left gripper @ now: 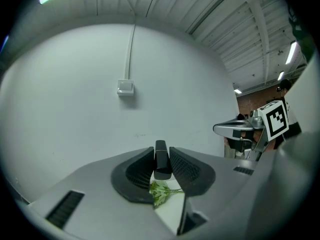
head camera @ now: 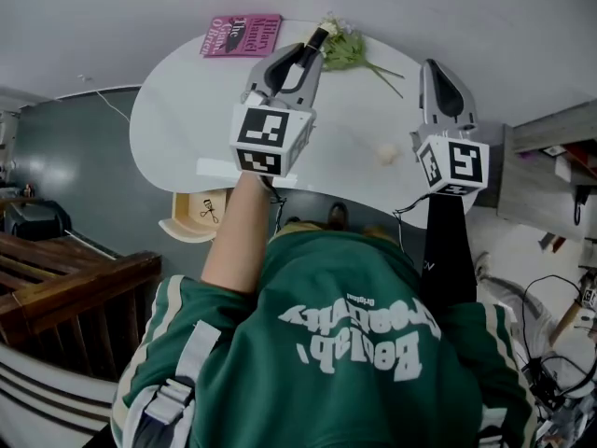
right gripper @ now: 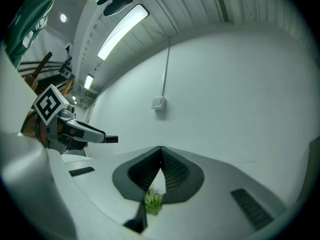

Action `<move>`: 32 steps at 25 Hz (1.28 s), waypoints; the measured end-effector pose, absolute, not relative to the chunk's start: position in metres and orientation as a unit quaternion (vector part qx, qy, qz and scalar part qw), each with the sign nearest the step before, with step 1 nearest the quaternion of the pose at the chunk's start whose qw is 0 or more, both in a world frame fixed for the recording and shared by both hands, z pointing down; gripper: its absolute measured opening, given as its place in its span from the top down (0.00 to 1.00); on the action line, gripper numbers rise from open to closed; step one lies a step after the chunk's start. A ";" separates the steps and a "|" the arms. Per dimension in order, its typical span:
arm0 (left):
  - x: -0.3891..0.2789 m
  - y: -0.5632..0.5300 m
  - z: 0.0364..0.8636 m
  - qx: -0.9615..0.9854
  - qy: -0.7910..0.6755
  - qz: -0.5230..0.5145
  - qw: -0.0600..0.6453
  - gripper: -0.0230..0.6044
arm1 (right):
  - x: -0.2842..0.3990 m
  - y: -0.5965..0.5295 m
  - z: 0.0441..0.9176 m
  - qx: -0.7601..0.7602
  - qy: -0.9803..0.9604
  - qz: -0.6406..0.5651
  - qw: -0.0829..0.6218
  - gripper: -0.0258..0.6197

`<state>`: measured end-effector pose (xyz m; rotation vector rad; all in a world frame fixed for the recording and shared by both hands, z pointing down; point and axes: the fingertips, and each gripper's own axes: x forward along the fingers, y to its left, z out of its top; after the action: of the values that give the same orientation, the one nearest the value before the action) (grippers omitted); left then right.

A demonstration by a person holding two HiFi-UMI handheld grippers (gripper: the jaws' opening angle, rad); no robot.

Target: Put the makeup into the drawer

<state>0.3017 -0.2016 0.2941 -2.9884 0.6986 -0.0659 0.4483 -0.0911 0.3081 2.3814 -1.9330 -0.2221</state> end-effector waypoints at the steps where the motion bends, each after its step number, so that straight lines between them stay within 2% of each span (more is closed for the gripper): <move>1: 0.297 -0.204 0.295 -0.972 0.233 -0.022 0.036 0.79 | 0.445 -0.095 0.308 0.770 -0.633 -0.072 0.033 0.95; 5: 0.267 -0.216 0.298 -0.964 0.263 -0.026 0.037 0.79 | 0.421 -0.117 0.310 0.750 -0.656 -0.071 0.032 0.95; 14: 0.153 -0.246 0.291 -0.941 0.336 -0.029 0.041 0.79 | 0.316 -0.175 0.309 0.693 -0.717 -0.072 0.028 0.95; 32: -0.097 -0.259 0.299 -0.880 0.471 -0.053 0.038 0.79 | 0.063 -0.248 0.315 0.555 -0.828 -0.074 0.012 0.95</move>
<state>-0.0972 -0.2585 0.2988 -2.6997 1.4448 -0.1631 0.0628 -0.2483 0.3153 1.7315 -2.5816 -0.2312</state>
